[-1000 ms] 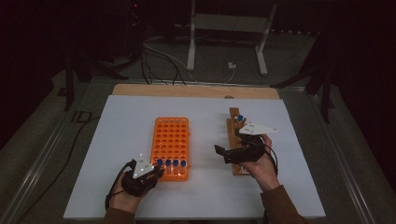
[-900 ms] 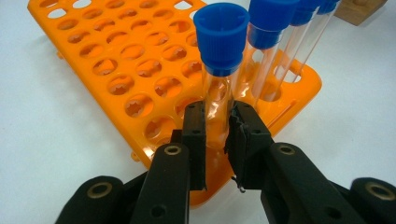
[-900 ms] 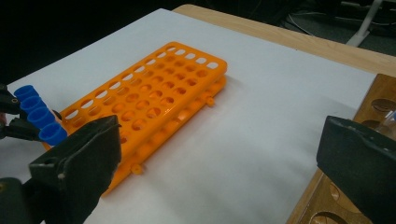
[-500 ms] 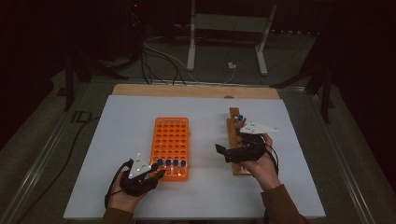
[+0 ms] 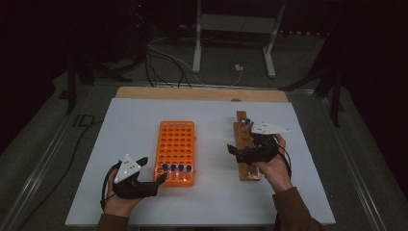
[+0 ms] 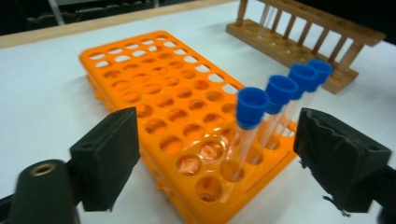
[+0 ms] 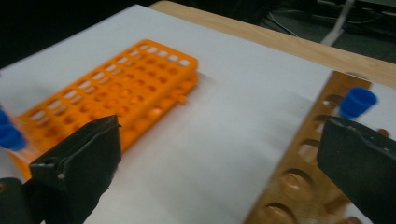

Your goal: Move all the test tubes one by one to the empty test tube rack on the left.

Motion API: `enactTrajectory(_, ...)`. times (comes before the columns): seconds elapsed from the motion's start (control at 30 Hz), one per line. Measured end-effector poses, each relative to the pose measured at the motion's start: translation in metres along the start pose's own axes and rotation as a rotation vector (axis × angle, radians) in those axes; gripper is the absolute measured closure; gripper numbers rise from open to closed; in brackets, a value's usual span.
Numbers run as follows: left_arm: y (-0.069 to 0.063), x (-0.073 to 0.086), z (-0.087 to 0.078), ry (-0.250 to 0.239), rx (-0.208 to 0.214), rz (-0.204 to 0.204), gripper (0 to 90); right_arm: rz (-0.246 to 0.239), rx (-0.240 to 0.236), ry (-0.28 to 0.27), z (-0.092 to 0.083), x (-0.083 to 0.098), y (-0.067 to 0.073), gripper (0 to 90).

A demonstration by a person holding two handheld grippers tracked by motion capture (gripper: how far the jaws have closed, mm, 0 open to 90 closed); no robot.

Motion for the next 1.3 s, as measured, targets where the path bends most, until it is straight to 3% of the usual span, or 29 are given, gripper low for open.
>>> enactTrajectory(0.2, 0.012, -0.006, -0.005, -0.021, -0.051, -0.037, 0.7, 0.025, 0.029, 0.005, 0.003, 0.001, -0.016, 0.4)
enactTrajectory(0.33, 0.018, -0.009, -0.004, -0.022, -0.089, -0.056, 0.7, 0.037, 0.046, 0.028, 0.009, 0.0, -0.025, 3.4)
enactTrajectory(0.67, 0.029, -0.015, -0.003, -0.049, -0.125, -0.088, 0.7, 0.067, 0.126, 0.065, 0.026, -0.001, -0.058, 9.1)
enactTrajectory(0.77, 0.029, -0.014, -0.001, -0.048, -0.123, -0.093, 0.8, 0.071, 0.154, 0.067, 0.03, 0.001, -0.067, 17.7)
enactTrajectory(0.9, 0.028, -0.013, 0.001, -0.043, -0.117, -0.089, 0.8, 0.095, 0.159, 0.06, 0.036, 0.001, -0.075, 41.7)
enactTrajectory(1.0, 0.027, -0.012, 0.002, -0.041, -0.114, -0.09, 0.8, 0.095, 0.17, 0.056, 0.04, 0.002, -0.079, 53.4)
enactTrajectory(1.13, 0.026, -0.011, 0.003, -0.034, -0.108, -0.088, 0.8, 0.077, 0.179, 0.069, 0.046, 0.005, -0.081, 62.7)
enactTrajectory(1.3, 0.025, -0.01, 0.003, -0.034, -0.106, -0.087, 1.0, 0.056, 0.18, 0.076, 0.052, 0.006, -0.078, 67.4)
Point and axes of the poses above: each handheld gripper's, and its own axes: z roughly forward along the jaws, x roughly out of its underside, y roughly to its left, the point moved 7 cm from there along z, roughly forward along the jaws, and after that the axes turned 8 degrees about -y, right-handed, at the moved point
